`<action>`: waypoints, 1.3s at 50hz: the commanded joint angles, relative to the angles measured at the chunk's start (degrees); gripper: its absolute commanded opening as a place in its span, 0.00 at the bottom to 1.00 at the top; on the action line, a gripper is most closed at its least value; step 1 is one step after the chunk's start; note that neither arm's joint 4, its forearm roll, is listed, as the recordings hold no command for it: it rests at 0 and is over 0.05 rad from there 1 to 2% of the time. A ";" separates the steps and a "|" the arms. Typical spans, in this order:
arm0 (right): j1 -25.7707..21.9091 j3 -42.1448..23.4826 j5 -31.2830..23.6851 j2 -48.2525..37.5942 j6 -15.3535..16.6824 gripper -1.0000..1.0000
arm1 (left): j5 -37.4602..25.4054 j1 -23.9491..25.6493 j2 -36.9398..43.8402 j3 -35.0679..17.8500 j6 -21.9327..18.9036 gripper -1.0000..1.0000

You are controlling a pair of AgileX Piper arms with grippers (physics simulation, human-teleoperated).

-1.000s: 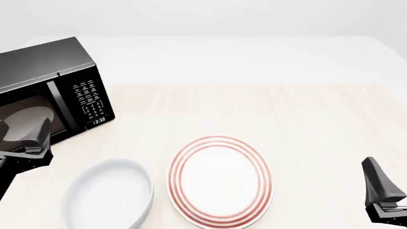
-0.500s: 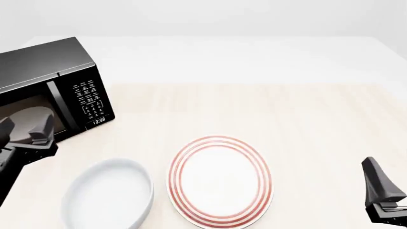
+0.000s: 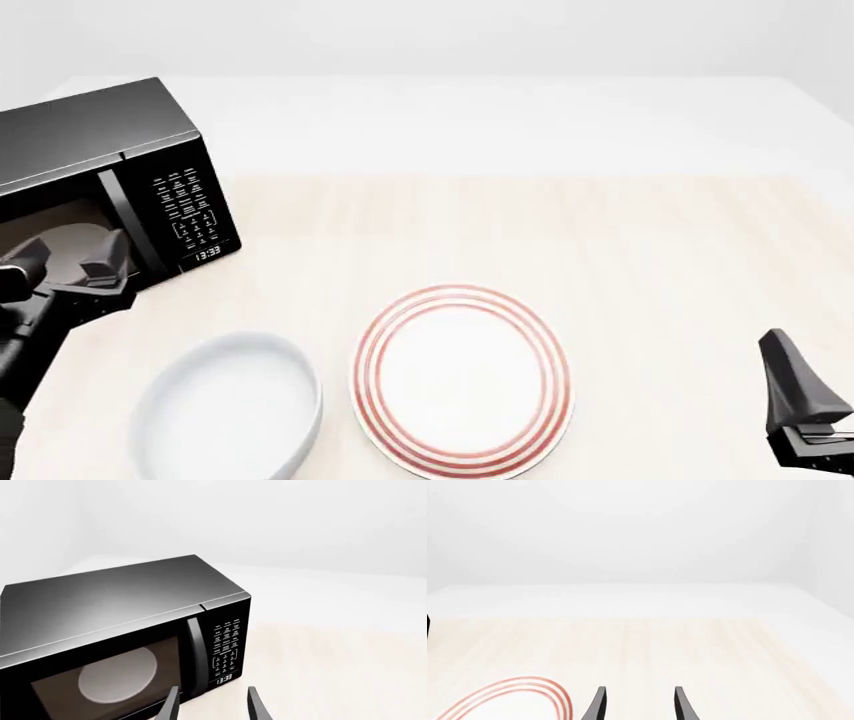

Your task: Open the microwave.

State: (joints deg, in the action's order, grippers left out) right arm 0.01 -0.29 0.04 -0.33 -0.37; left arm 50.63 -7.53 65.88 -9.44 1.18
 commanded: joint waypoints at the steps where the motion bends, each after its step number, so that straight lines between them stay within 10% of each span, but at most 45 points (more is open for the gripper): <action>1: 0.00 0.00 0.00 0.01 -0.01 1.00 | 2.82 0.12 4.64 -1.18 0.20 1.00; 65: 0.00 0.00 0.00 0.00 0.00 1.00 | 11.48 -1.31 23.04 -8.63 -1.39 1.00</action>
State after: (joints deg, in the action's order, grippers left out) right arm 0.01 -0.29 0.04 -0.33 -0.36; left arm 61.67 -8.88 87.05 -17.00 -0.28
